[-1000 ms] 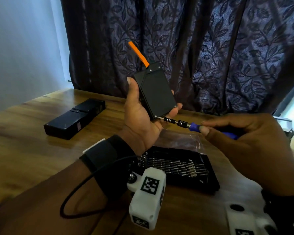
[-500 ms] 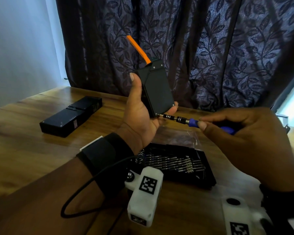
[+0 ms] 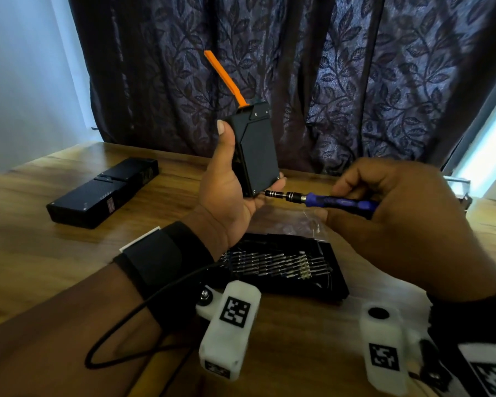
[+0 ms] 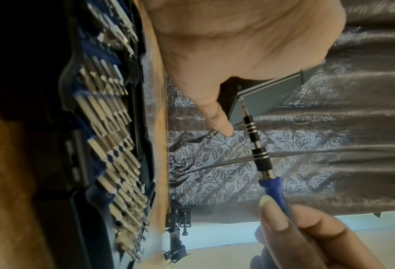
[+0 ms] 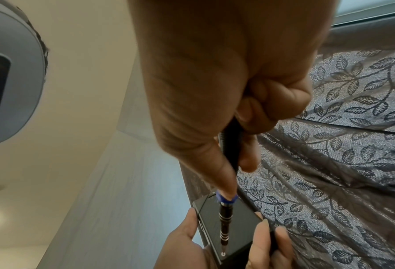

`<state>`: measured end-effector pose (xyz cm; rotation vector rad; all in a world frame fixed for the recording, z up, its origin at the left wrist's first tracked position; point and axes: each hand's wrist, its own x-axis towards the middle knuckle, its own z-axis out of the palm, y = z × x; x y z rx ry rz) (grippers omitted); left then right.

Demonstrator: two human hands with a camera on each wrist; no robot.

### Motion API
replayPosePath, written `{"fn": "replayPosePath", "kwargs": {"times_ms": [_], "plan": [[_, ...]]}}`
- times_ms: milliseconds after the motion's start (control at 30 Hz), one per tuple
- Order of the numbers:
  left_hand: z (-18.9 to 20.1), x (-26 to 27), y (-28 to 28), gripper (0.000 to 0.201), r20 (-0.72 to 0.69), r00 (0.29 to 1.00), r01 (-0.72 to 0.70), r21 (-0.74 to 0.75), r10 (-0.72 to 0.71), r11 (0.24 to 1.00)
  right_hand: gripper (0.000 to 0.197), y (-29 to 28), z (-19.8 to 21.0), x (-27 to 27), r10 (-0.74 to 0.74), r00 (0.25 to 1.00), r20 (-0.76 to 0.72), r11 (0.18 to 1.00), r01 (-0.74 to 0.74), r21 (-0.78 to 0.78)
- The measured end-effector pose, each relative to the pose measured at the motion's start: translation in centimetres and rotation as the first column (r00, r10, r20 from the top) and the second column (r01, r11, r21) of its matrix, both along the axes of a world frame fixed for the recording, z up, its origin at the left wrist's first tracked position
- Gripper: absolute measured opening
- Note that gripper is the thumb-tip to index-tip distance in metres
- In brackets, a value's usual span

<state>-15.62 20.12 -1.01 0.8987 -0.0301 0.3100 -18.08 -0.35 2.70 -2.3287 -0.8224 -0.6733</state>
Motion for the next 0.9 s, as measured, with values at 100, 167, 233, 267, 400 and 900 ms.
{"fn": "replayPosePath", "kwargs": {"times_ms": [100,167,233,267,400,900], "plan": [[-0.07,-0.11,-0.09,0.066,0.002,1.000,-0.002,0.010,0.002,1.000,0.019,0.16,0.00,-0.27,-0.022,1.000,0.008,1.000,0.022,0.006],[-0.11,-0.18,-0.18,0.063,0.008,1.000,-0.001,0.010,0.001,1.000,0.024,0.24,-0.02,-0.22,-0.044,0.999,0.003,0.999,0.044,0.000],[-0.15,-0.22,-0.22,0.064,0.014,1.000,0.000,0.002,0.000,1.000,0.028,0.25,-0.06,-0.06,-0.062,0.998,-0.008,0.998,0.062,-0.016],[-0.10,-0.28,-0.24,0.065,0.013,1.000,-0.004,-0.003,0.004,1.000,0.031,0.25,-0.04,-0.01,-0.063,0.998,-0.013,0.998,0.063,-0.026],[0.07,-0.40,-0.12,0.067,-0.001,1.000,-0.027,-0.029,0.027,0.999,0.047,0.39,0.22,-0.11,-0.029,0.998,-0.056,0.997,0.024,-0.077],[-0.48,-0.30,-0.41,0.061,-0.012,1.000,0.021,0.013,-0.021,1.000,0.041,0.06,0.28,0.12,-0.033,0.999,-0.015,0.998,0.032,-0.053]]}}
